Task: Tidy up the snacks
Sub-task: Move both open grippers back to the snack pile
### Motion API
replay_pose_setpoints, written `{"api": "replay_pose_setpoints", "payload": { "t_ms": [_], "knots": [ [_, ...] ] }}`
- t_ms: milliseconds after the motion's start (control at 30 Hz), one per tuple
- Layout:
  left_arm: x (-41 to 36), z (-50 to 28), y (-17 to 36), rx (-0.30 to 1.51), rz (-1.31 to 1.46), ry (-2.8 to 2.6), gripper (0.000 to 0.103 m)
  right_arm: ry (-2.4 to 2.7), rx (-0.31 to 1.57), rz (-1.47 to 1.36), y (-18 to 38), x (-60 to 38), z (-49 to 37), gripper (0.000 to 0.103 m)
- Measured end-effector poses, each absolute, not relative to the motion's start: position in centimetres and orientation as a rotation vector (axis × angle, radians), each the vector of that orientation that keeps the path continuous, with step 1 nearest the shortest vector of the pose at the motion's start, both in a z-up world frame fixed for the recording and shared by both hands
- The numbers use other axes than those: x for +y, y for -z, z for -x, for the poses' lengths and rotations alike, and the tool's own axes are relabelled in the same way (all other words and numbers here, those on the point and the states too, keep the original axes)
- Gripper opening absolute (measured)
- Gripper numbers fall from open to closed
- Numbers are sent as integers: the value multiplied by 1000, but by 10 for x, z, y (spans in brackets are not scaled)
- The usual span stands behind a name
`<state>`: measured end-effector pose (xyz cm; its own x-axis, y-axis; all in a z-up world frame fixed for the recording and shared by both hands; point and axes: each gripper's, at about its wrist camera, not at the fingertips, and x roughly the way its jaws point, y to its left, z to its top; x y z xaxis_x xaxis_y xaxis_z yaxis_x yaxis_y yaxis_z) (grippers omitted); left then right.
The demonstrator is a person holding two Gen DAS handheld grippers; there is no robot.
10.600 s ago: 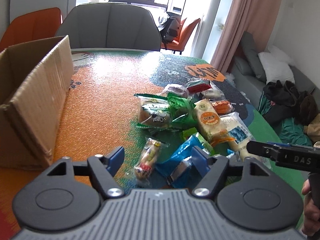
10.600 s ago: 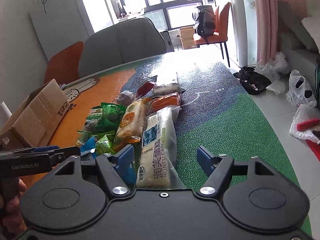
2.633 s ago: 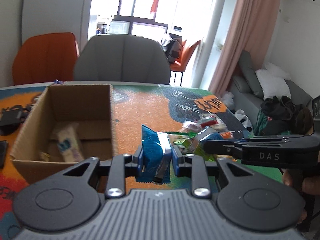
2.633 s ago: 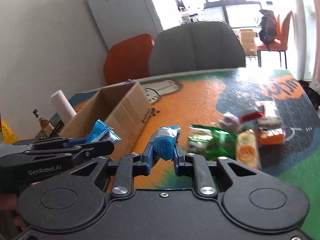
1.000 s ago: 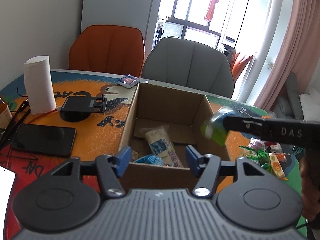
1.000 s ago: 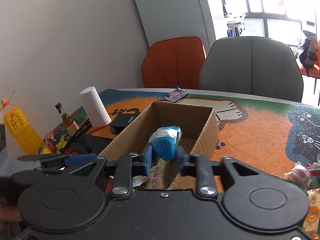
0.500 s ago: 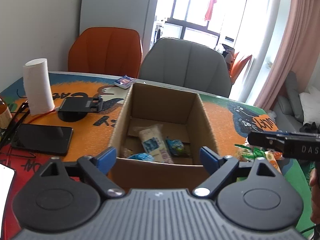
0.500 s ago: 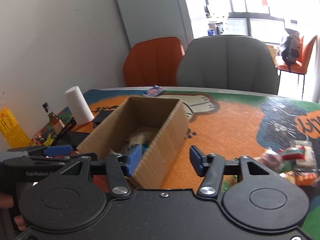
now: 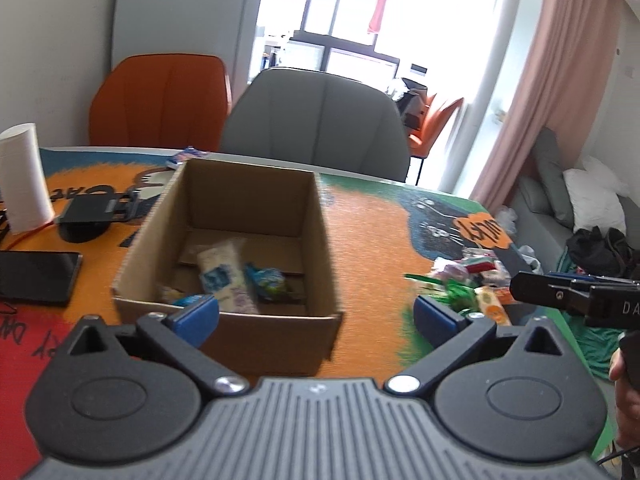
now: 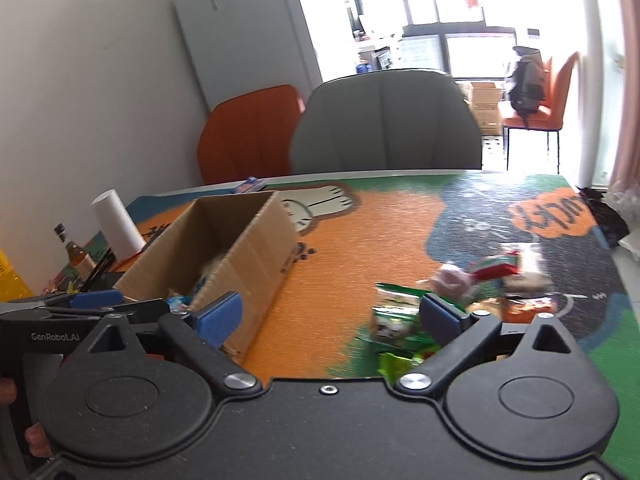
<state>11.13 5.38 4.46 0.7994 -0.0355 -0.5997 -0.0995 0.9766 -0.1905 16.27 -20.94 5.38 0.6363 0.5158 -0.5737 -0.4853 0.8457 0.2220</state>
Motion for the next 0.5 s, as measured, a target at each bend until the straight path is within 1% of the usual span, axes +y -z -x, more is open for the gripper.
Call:
{"api": "replay_pose_setpoints", "payload": {
  "t_ms": [133, 500],
  "knots": [
    [36, -114, -44, 647, 208, 1, 103, -548, 681, -52, -51, -227, -163, 103],
    [-4, -127, -34, 672, 219, 85, 103, -498, 716, -78, -37, -266, -166, 103]
  ]
}}
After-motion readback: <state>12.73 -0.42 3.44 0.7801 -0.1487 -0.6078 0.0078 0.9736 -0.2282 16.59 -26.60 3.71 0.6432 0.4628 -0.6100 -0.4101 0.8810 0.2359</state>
